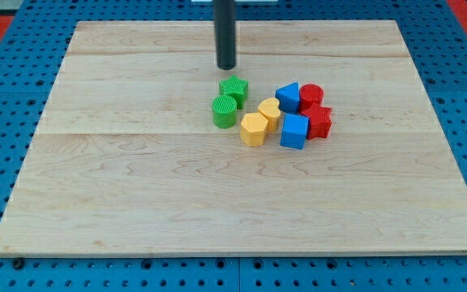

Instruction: Push the blue triangle in between the green circle and yellow hexagon

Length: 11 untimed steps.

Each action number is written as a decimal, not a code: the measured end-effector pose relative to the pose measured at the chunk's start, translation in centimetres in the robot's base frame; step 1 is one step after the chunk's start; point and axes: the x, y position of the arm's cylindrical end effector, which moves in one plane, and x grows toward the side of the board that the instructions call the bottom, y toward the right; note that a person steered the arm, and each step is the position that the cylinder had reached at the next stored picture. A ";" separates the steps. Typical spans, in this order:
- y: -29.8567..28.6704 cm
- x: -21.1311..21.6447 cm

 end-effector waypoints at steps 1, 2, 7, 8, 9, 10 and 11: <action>0.6 2.4; 1.6 3.0; 6.3 4.9; 2.4 4.7; 3.3 9.6; 3.3 13.6; 4.2 9.2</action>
